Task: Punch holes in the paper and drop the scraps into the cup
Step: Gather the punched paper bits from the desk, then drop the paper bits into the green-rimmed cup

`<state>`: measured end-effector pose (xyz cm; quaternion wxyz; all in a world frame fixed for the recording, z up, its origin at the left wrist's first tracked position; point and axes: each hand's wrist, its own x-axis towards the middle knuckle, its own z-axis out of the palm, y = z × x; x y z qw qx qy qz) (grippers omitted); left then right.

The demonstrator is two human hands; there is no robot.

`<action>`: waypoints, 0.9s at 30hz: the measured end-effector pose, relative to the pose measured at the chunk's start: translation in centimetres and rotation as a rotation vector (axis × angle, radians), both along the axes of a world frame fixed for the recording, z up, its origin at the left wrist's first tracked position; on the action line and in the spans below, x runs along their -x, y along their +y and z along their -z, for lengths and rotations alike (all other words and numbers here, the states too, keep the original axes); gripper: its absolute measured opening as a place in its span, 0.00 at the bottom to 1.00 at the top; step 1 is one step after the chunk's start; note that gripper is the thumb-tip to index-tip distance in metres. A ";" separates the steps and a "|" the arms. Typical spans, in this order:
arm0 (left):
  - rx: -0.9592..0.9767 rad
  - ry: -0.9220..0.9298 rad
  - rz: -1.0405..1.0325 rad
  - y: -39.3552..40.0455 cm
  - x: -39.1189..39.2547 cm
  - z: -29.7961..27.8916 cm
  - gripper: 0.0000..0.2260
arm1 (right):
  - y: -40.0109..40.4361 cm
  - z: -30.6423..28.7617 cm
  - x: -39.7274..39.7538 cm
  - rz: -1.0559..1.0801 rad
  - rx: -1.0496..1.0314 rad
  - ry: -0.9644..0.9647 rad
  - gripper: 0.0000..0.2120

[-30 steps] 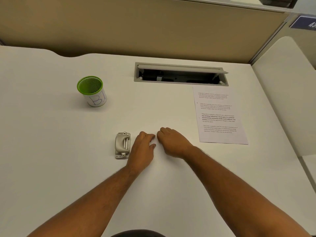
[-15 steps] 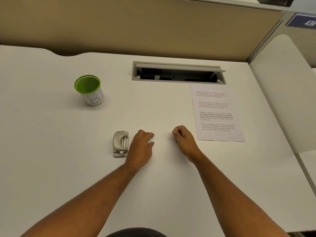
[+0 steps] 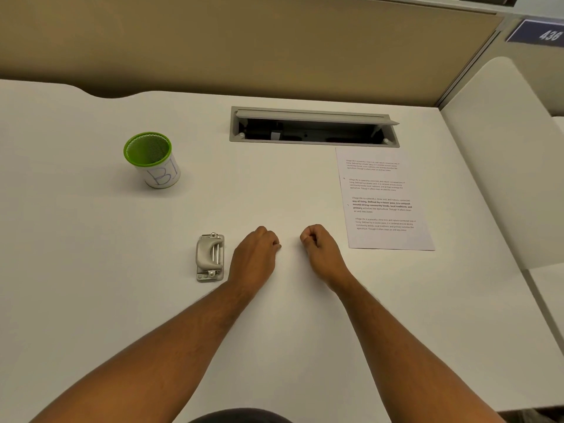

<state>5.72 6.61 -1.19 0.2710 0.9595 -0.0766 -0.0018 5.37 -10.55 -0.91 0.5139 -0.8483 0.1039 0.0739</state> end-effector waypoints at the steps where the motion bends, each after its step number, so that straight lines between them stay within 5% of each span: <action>1: -0.022 -0.008 0.014 -0.1 0.0 0.0 0.04 | 0.0 0.1 0.0 0.002 -0.001 -0.003 0.06; 14: -0.318 0.054 0.227 -0.5 -0.6 -1.2 0.06 | -0.1 0.0 0.0 0.020 -0.037 0.012 0.06; 27: -0.064 0.098 -0.030 5.4 -3.0 -4.1 0.10 | 2.0 -1.5 -1.7 0.051 -0.069 0.097 0.07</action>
